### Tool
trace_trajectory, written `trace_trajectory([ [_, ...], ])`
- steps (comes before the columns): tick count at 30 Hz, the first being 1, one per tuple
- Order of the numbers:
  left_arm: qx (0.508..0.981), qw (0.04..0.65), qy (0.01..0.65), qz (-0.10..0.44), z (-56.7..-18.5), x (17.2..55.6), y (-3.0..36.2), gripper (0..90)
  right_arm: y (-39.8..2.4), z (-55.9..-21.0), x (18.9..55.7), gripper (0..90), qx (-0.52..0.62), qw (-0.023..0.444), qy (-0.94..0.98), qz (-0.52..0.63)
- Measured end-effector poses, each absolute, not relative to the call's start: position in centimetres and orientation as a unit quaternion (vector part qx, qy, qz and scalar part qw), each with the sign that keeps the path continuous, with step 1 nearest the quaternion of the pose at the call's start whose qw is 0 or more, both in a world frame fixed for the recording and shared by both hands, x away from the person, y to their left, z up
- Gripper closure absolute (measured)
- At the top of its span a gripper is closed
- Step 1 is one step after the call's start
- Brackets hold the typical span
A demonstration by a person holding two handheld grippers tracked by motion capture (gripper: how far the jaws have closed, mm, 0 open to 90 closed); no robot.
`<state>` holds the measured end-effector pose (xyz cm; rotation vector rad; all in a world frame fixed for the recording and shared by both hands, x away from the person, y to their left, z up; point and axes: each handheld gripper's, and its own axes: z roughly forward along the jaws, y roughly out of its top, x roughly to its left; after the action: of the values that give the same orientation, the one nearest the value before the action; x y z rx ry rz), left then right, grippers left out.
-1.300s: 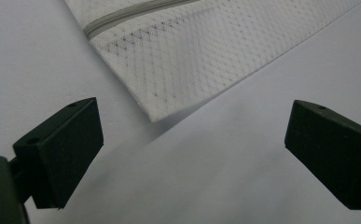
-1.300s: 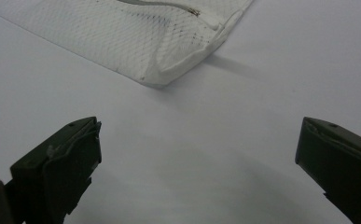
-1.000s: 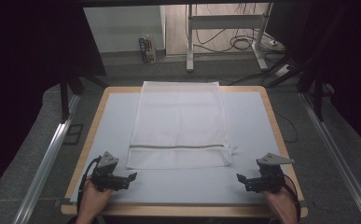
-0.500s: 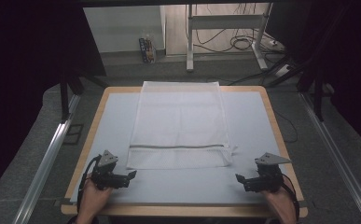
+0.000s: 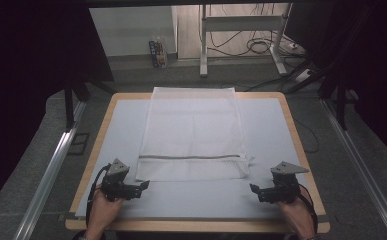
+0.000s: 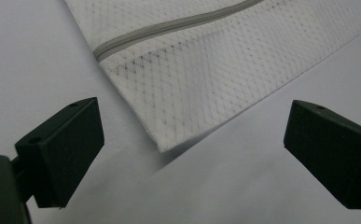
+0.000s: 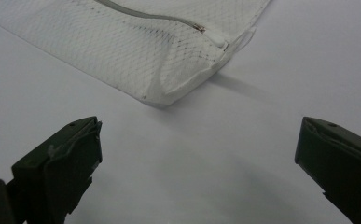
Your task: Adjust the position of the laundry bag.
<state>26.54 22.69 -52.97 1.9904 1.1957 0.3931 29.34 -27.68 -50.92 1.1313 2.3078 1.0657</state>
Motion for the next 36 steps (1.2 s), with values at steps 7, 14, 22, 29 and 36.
trace_trajectory([
  [7, 0.778, 0.382, 0.473, 0.157, -53.0, 27.0, 22.9, 5.2, -27.6, -50.9, 29.9, 0.0, 0.408, 0.177, 0.809, 0.385],
  [14, 0.775, 0.383, 0.478, 0.157, -53.1, 27.6, 23.2, 2.1, -27.5, -50.7, 30.5, 0.0, 0.411, 0.161, 0.808, 0.390],
  [22, 0.768, 0.376, 0.486, 0.180, -53.0, 28.7, 23.6, 5.2, -26.9, -50.3, 31.2, 9.9, 0.406, 0.164, 0.814, 0.381],
  [29, 0.771, 0.366, 0.485, 0.191, -52.9, 29.6, 23.4, 11.0, -26.2, -50.1, 32.5, 17.0, 0.408, 0.153, 0.823, 0.364],
  [36, 0.773, 0.362, 0.483, 0.196, -52.9, 30.3, 23.4, 16.4, -25.4, -49.5, 33.3, 31.8, 0.399, 0.169, 0.824, 0.366],
])
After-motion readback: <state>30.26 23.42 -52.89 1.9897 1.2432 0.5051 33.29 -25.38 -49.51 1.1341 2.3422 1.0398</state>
